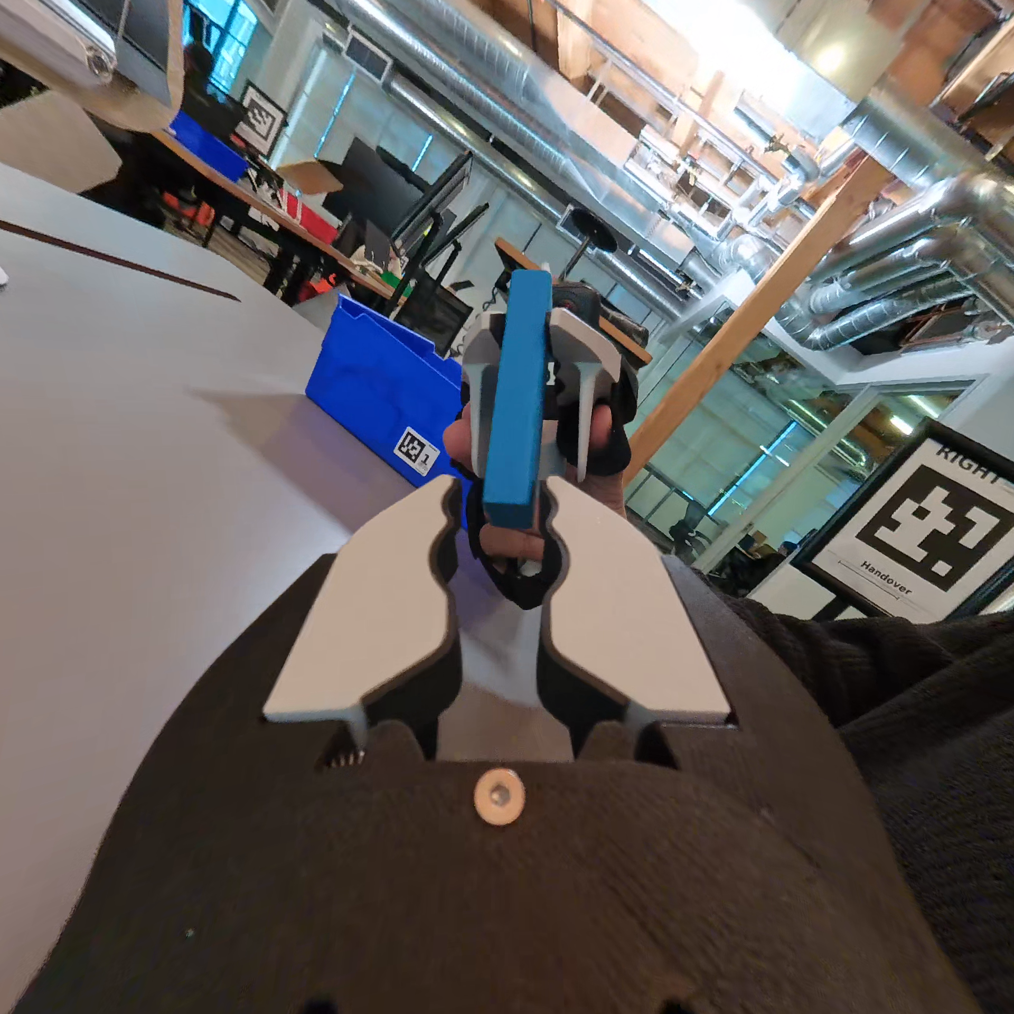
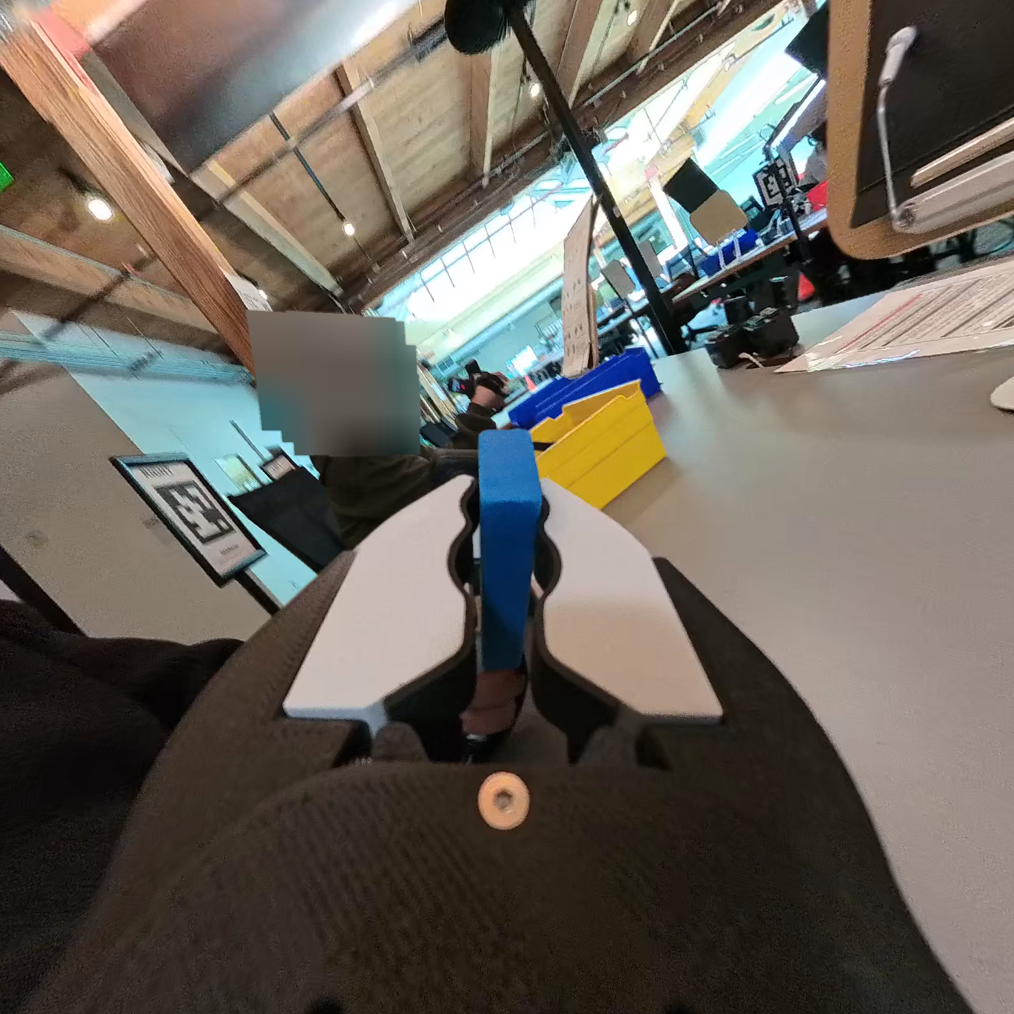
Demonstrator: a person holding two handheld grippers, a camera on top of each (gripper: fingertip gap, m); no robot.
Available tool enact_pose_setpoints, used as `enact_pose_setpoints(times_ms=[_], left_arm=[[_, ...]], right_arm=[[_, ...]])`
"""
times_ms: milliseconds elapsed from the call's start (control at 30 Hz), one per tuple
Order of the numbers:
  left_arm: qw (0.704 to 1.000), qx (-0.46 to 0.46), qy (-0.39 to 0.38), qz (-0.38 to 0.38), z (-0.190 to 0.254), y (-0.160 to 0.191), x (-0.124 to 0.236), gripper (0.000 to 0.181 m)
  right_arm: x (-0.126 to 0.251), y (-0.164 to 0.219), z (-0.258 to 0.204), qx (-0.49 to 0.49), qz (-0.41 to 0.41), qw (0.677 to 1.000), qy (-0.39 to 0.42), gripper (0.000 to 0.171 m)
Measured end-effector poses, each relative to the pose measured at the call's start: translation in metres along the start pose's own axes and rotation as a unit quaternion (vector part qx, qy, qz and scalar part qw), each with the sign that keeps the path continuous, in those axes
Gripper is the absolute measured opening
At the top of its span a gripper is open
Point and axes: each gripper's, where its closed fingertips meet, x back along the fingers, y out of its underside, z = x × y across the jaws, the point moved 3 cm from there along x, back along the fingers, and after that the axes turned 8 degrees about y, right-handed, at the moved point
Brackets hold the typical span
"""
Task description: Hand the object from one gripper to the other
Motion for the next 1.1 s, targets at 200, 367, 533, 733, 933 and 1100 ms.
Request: enact_pose_setpoints(times_ms=[200, 367, 533, 733, 933, 1100], left_arm=[[0.999, -0.010, -0.018, -0.048, -0.010, 0.001, 0.006, 0.052], [0.997, -0.012, -0.009, -0.076, -0.008, 0.004, 0.006, 0.057], [0.996, 0.059, 0.037, -0.062, 0.001, 0.010, 0.003, 0.061], [0.990, 0.095, 0.084, -0.067, 0.015, 0.017, 0.001, 0.071], [0.993, 0.063, 0.055, -0.083, 0.015, 0.014, 0.003, 0.069], [0.994, 0.077, 0.056, -0.059, 0.014, 0.007, 0.005, 0.067]], right_arm=[[0.013, -0.010, 0.022, -0.131, 0.041, 0.990, -0.036, 0.017], [0.005, 0.000, 0.024, -0.082, 0.000, 0.997, -0.007, 0.017], [-0.001, 0.010, 0.008, -0.078, -0.018, 0.996, -0.044, 0.017], [-0.010, 0.021, -0.003, -0.013, -0.043, 0.999, -0.019, 0.017], [-0.022, 0.043, -0.013, 0.038, -0.089, 0.995, -0.003, 0.017], [-0.023, 0.048, -0.017, 0.060, -0.095, 0.994, 0.005, 0.018]])
